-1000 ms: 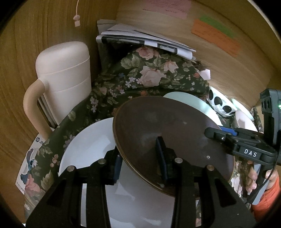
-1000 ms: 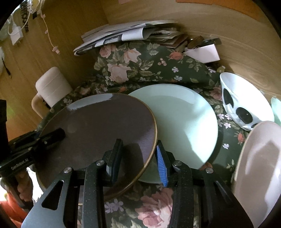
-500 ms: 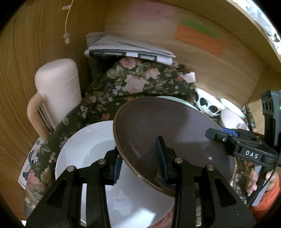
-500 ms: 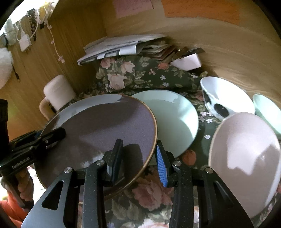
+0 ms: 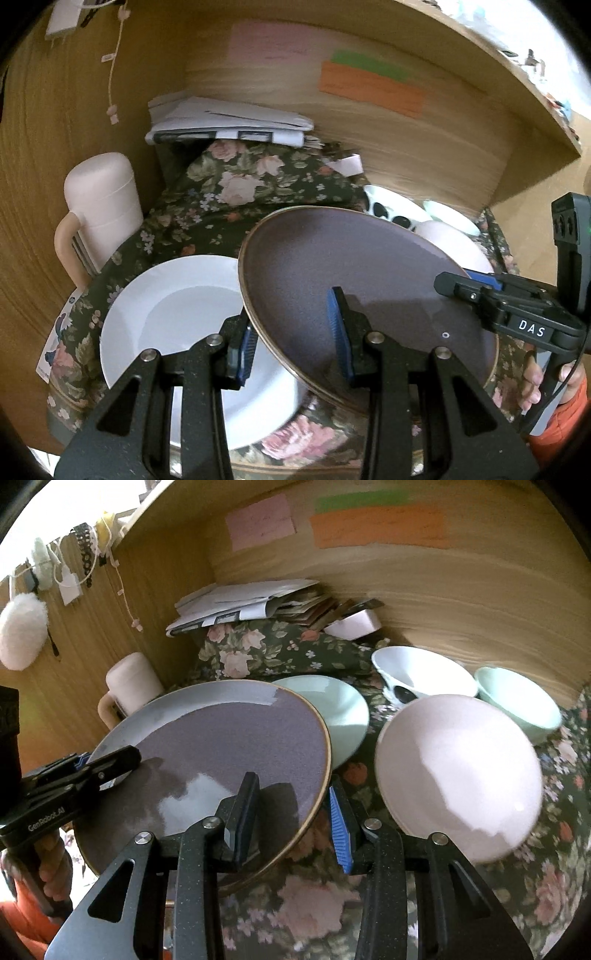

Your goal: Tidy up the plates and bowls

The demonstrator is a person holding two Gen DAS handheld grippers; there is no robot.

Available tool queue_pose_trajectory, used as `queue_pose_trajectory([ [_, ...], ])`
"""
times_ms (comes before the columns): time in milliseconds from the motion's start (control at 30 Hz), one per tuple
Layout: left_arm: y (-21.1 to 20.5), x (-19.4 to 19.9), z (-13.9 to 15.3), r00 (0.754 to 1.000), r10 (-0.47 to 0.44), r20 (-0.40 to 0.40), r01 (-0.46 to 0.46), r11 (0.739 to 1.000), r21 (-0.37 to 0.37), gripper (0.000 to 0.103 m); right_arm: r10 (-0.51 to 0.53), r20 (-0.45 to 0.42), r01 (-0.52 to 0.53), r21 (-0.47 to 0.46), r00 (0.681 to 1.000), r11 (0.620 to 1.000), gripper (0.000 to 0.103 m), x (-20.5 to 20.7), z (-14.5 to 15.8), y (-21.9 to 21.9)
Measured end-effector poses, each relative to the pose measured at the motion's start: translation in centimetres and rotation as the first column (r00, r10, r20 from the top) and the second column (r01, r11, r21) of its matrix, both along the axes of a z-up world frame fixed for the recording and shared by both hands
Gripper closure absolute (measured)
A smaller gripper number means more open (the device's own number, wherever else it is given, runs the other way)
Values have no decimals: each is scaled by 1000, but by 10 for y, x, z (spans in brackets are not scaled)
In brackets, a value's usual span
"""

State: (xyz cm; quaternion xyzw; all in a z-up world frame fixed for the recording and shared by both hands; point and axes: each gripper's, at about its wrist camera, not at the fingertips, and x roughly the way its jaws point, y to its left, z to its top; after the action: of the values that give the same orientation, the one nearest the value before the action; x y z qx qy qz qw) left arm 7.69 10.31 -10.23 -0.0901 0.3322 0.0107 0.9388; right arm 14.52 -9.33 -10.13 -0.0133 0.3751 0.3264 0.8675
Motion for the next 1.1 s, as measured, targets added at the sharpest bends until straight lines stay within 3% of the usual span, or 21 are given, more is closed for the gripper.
queue_pose_trajectory([
  [400, -30, -20, -4, 999, -32, -9, 32, 999, -10, 66, -40, -1, 40, 3, 999, 999, 70, -29, 1, -32],
  [1100, -57, -17, -38, 992, -81, -102, 76, 996, -53, 66, -102, -88, 101, -10, 991, 995, 70, -43, -34, -65],
])
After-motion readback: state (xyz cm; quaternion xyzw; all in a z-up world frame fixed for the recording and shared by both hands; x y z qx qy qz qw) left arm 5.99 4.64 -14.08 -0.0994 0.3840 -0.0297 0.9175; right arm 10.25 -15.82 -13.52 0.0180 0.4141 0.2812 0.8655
